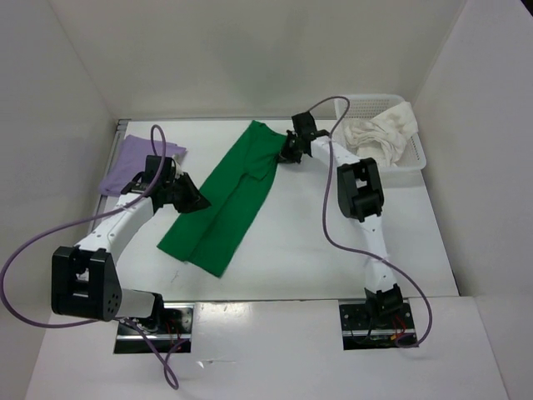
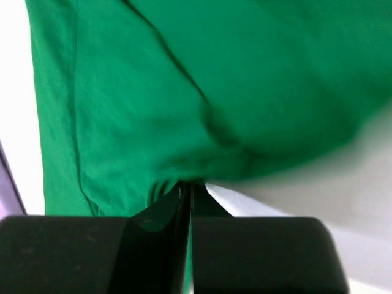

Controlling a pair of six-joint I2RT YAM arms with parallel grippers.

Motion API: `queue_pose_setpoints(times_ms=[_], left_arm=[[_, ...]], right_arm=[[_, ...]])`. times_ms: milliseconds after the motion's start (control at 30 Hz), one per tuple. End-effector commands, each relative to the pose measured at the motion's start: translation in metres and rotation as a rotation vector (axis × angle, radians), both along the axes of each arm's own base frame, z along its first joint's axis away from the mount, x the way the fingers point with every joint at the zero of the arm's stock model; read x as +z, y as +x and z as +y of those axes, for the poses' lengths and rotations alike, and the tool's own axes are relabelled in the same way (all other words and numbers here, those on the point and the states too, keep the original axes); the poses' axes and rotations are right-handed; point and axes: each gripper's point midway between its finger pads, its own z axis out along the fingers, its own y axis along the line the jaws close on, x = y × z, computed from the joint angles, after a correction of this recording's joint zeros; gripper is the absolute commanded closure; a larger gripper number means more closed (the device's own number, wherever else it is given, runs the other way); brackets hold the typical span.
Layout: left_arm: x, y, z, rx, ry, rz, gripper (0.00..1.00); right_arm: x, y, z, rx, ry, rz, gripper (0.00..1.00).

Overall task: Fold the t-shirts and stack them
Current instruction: Rotate the tshirt 90 degrees

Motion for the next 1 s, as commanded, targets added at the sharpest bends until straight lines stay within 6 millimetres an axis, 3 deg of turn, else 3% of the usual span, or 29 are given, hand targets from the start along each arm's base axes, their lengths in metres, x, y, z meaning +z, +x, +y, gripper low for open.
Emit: queue_pose_setpoints(times_ms=[0, 100, 133, 167, 200, 233, 267, 300, 333, 367, 433, 467, 533, 567, 667, 833, 867, 900, 967], left_arm=[[0.018, 0.0, -0.004, -0.02, -0.013, -0.053, 0.76], [0.024, 0.001, -0.006, -0.036, -0.009, -0.064, 0.65], [0.03, 0.004, -0.007, -0.036, -0.011, -0.08, 0.62], [0.035, 0.006, -0.007, -0.036, -0.012, -0.088, 0.55], [0.035, 0.006, -0.007, -0.042, -0.007, -0.092, 0.51], [0.041, 0.008, -0.005, -0.033, 0.004, -0.108, 0.48], [0.044, 0.007, -0.005, -0.032, 0.003, -0.117, 0.46], [0.04, 0.008, 0.002, -0.011, 0.011, -0.109, 0.43], [0.037, 0.006, 0.005, -0.012, 0.01, -0.102, 0.43], [0.031, 0.005, 0.01, 0.003, 0.012, -0.088, 0.43], [0.021, 0.003, 0.024, 0.022, 0.032, -0.069, 0.4], [0.016, 0.002, 0.031, 0.035, 0.049, -0.061, 0.4], [0.009, -0.003, 0.05, 0.062, 0.082, -0.03, 0.39], [0.006, -0.004, 0.058, 0.076, 0.101, -0.021, 0.37], [0.001, -0.006, 0.07, 0.088, 0.119, -0.013, 0.36], [-0.011, -0.007, 0.068, 0.088, 0.089, 0.022, 0.36], [-0.011, -0.008, 0.063, 0.073, 0.089, 0.021, 0.36], [-0.011, -0.008, 0.062, 0.076, 0.093, 0.025, 0.37], [-0.012, -0.009, 0.056, 0.057, 0.101, 0.024, 0.37]], right_arm=[[0.038, 0.037, 0.006, -0.004, -0.013, -0.063, 0.95], [0.077, 0.05, 0.004, 0.001, -0.033, -0.14, 0.73], [0.106, 0.043, 0.006, 0.008, -0.038, -0.173, 0.68], [0.115, 0.036, 0.003, 0.015, -0.045, -0.176, 0.59], [0.092, 0.018, 0.004, 0.039, -0.066, -0.136, 0.55], [0.131, 0.0, 0.01, 0.055, -0.043, -0.198, 0.52], [0.131, -0.018, 0.013, 0.076, -0.034, -0.192, 0.46], [0.085, -0.057, 0.008, 0.104, -0.058, -0.081, 0.44], [0.118, -0.077, 0.026, 0.127, 0.02, -0.146, 0.43], [0.077, -0.12, 0.026, 0.156, 0.024, -0.037, 0.41], [0.077, -0.166, 0.057, 0.228, 0.138, 0.006, 0.4], [0.065, -0.209, 0.074, 0.287, 0.148, 0.057, 0.39], [0.065, -0.239, 0.1, 0.317, 0.225, 0.082, 0.33], [0.05, -0.269, 0.111, 0.357, 0.228, 0.127, 0.31], [0.024, -0.286, 0.124, 0.368, 0.24, 0.179, 0.31], [0.0, -0.271, 0.14, 0.362, 0.244, 0.204, 0.5], [-0.003, -0.267, 0.143, 0.363, 0.247, 0.199, 0.56], [-0.014, -0.262, 0.144, 0.34, 0.228, 0.209, 0.75], [-0.014, -0.257, 0.142, 0.329, 0.223, 0.217, 0.92]])
